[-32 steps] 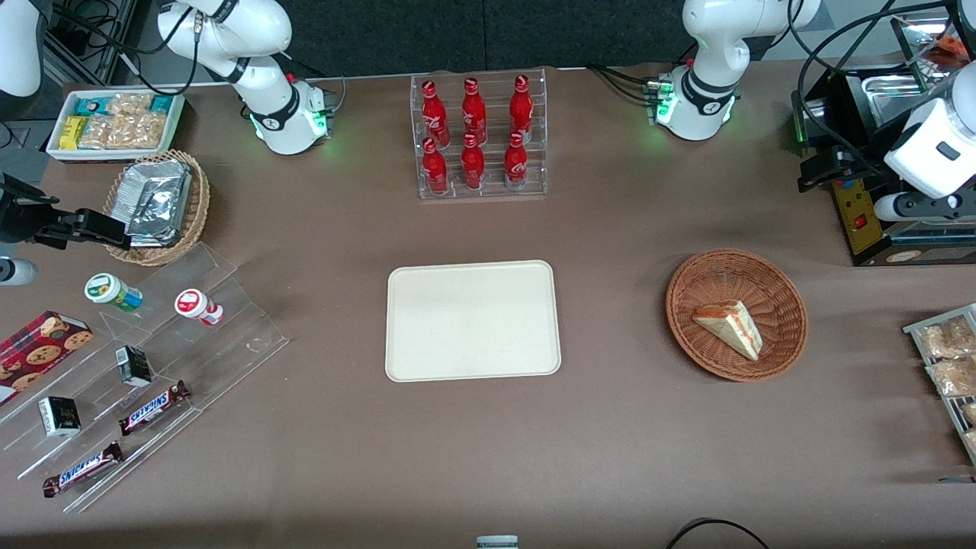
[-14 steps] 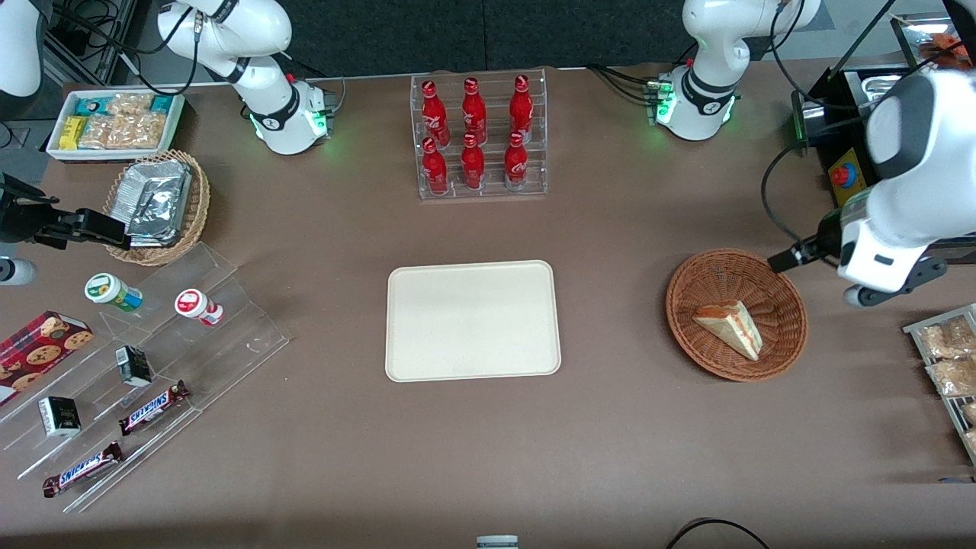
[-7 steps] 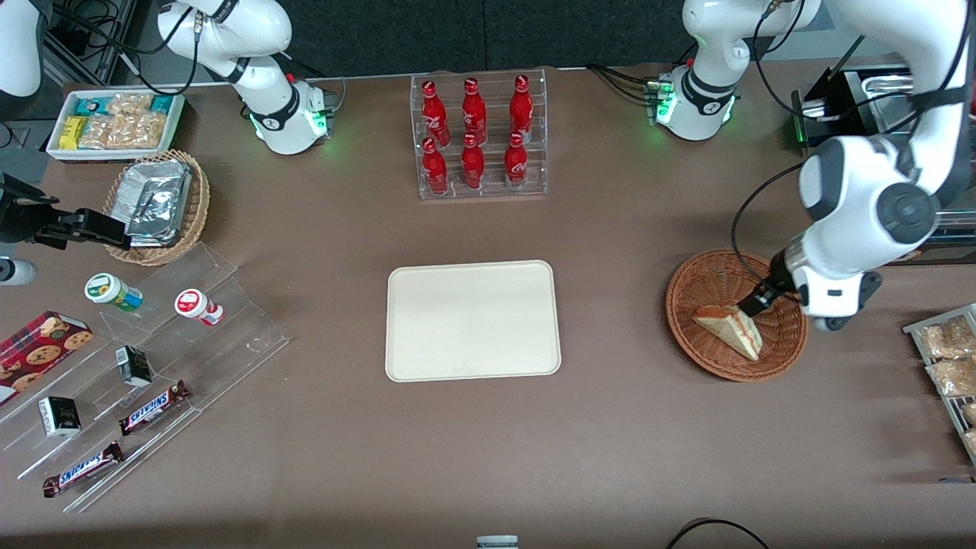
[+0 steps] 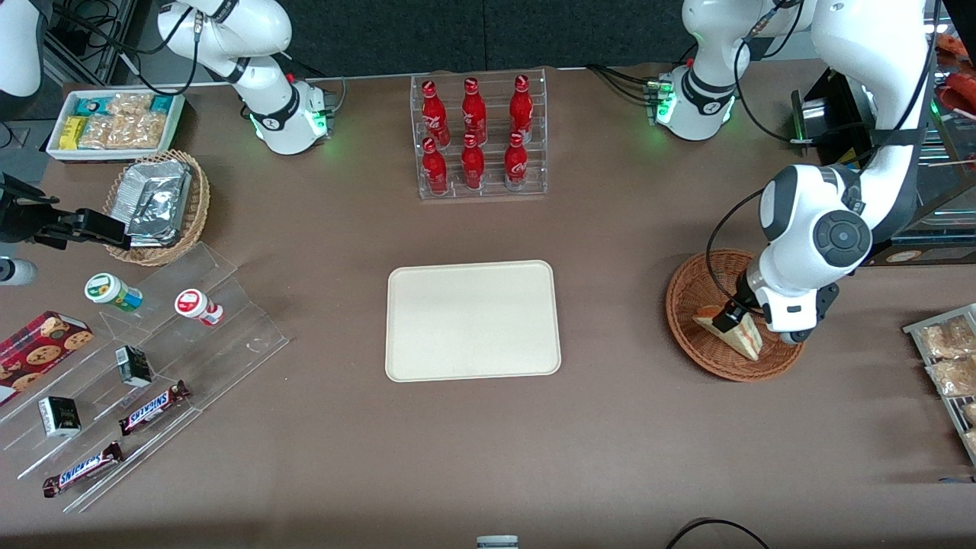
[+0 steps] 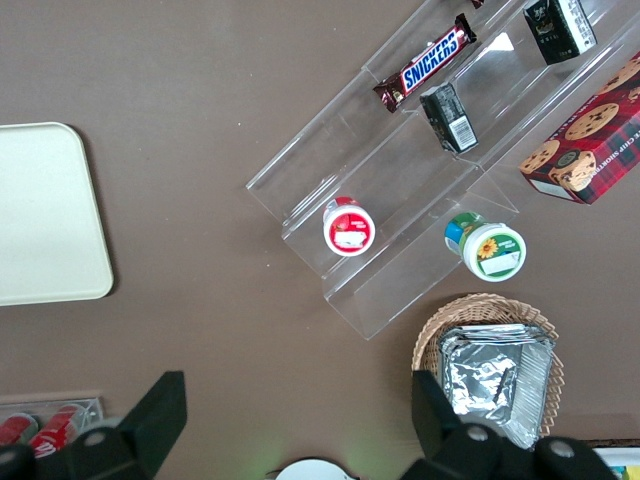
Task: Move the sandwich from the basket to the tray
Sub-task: 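Lower the open left gripper onto the wrapped sandwich and close it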
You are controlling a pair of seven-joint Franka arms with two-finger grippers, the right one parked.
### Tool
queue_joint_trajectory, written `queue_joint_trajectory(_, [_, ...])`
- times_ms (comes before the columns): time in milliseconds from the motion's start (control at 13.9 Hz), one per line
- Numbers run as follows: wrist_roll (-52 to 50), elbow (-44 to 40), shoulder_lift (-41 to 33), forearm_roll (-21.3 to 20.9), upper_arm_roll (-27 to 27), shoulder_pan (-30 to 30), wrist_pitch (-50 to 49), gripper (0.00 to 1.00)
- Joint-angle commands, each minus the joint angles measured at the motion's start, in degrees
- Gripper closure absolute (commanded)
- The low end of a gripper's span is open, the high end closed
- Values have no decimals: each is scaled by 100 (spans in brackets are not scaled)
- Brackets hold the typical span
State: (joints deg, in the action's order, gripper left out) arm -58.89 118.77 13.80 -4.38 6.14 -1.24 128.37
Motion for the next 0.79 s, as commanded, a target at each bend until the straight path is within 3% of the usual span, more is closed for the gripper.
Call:
queue_joint_trajectory(0, [-360,59,61,-239,-8,-25,171,0])
queue_joint_trajectory(720, [-448,41,377,-248,-140,19,601,0])
